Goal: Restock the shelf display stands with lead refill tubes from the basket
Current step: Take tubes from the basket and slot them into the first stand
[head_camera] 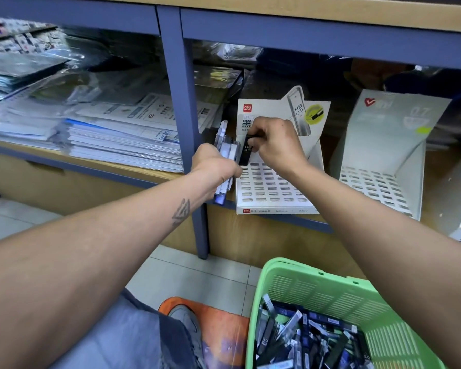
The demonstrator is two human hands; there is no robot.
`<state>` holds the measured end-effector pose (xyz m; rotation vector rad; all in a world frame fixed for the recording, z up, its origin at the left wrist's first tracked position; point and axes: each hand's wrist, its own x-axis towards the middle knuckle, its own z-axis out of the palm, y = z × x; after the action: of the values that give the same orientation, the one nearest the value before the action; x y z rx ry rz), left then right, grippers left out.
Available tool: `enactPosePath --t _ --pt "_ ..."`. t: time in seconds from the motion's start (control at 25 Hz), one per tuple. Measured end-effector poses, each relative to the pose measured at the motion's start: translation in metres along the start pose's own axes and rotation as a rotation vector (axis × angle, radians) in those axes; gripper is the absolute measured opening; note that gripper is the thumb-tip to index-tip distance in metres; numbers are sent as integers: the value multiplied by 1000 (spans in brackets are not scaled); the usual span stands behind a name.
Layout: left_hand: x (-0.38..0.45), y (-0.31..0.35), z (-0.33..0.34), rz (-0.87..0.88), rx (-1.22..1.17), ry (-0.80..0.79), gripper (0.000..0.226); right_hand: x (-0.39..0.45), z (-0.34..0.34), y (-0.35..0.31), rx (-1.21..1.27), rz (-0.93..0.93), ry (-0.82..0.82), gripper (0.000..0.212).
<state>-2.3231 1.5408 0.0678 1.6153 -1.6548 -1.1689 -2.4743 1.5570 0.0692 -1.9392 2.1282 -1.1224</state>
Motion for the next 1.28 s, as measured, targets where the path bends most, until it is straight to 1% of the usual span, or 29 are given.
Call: enactPosePath --t 0.04,0.16,0.36,0.48,0.56,0.6,0.64,0.68,0.76,0.8,0.84,0.88,0.92,1.0,1.12,1.2,1.28 --pt "2 -1 1 -2 -1 1 39 1 1 0 -37 -18 12 14" --pt "4 -2 4 -1 5 -4 37 0 6 2 -257 -136 39 21" --pt "9 1 5 22 7 -21 39 -5 10 8 -441 -204 -14 34" --pt "11 3 5 29 5 -28 40 -12 10 7 -459 -192 -11 38" --pt "11 5 1 27 -17 -10 40 -18 7 7 -432 -154 -39 48" --pt "9 6 -3 28 -28 4 41 -22 5 8 -381 -117 -45 54" --pt "8 8 -7 30 -47 11 41 -26 4 8 -281 -61 -40 54" --pt "6 10 -10 30 -92 3 41 -29 2 7 -123 20 -32 45" --pt "-3 13 -16 -14 -201 -76 49 -35 -4 0 364 260 -58 15" --pt "-9 14 -17 -38 -248 -141 52 -39 -8 -4 623 401 -114 7" --pt "-15 16 -17 -53 -295 -213 50 -43 -11 -8 816 498 -179 10" --pt "-19 18 -16 -58 -334 -274 44 -46 -14 -9 917 549 -225 14" --pt "-24 20 -14 -59 -360 -321 40 -48 -18 -9 963 568 -247 17" --pt "-31 26 -11 -53 -372 -372 38 -51 -24 -5 1016 591 -232 13" --pt "-35 30 -6 -72 -346 -398 41 -50 -28 2 1005 623 -161 8" --pt "-35 31 -5 -98 -364 -397 43 -49 -26 8 1073 649 -106 8" --pt "-33 31 -6 -107 -371 -363 41 -49 -25 13 1137 677 -81 8"
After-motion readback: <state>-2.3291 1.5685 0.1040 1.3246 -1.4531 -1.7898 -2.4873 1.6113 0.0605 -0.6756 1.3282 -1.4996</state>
